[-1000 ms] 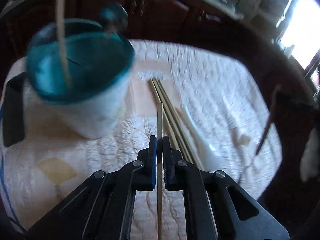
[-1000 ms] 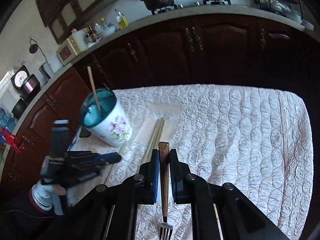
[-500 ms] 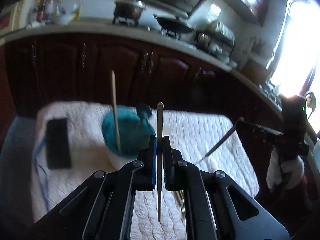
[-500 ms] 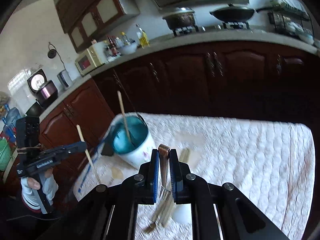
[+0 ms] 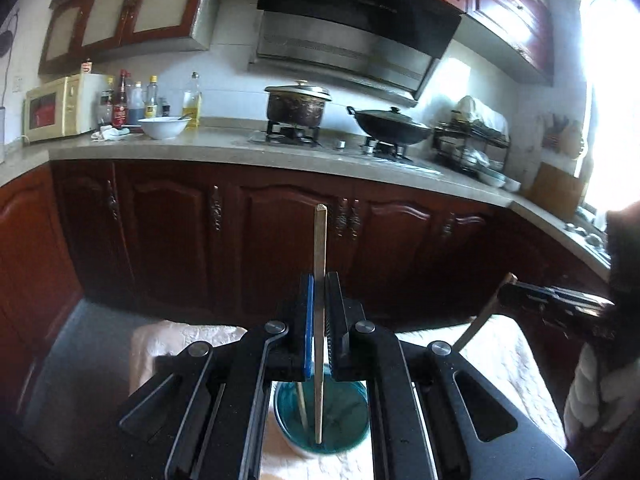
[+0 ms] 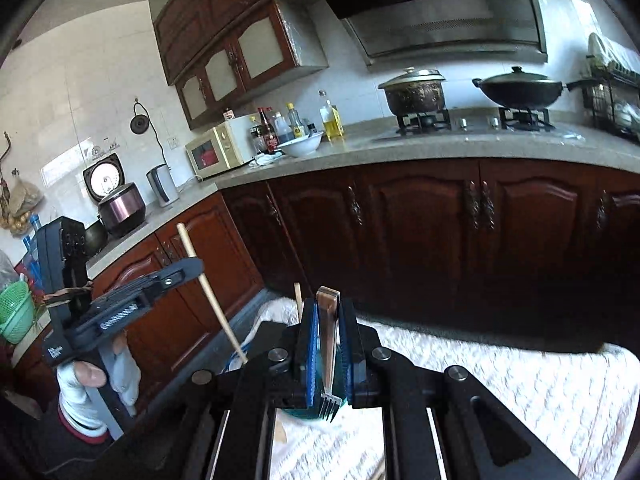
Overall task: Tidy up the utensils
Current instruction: 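Carry the chopstick and fork up and lower them into the floral cup, then open both tools and withdraw them from the cup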
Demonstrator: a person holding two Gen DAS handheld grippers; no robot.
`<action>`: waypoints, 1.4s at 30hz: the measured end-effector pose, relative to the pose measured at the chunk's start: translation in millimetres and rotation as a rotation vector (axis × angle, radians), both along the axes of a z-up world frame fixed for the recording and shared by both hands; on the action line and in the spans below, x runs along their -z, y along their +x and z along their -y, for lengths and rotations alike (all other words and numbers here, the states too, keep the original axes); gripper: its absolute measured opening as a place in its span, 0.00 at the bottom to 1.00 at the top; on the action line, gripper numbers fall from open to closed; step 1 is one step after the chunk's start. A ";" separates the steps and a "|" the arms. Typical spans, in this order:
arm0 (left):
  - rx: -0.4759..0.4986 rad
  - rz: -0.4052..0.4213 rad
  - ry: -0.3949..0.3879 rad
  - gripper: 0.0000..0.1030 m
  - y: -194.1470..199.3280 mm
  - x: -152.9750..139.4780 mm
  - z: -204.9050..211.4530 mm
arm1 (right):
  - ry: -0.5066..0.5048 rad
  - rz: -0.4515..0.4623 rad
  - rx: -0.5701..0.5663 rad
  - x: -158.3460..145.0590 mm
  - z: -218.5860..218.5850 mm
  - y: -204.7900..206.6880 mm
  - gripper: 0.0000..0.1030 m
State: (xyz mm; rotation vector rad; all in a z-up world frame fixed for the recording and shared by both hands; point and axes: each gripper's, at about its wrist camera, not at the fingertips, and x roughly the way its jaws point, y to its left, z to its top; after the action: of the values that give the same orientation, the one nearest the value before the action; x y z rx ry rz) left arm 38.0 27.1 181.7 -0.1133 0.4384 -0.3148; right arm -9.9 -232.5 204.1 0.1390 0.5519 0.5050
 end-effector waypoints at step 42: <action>-0.020 -0.152 0.035 0.38 -3.1 82.9 18.4 | -0.104 -0.174 0.140 122.2 0.3 20.4 0.33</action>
State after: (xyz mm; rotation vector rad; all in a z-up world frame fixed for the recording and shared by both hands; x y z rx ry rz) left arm 34.9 8.7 98.9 -0.1077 0.5933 -0.2800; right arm 10.6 -232.8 81.9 0.1225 0.7318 0.3288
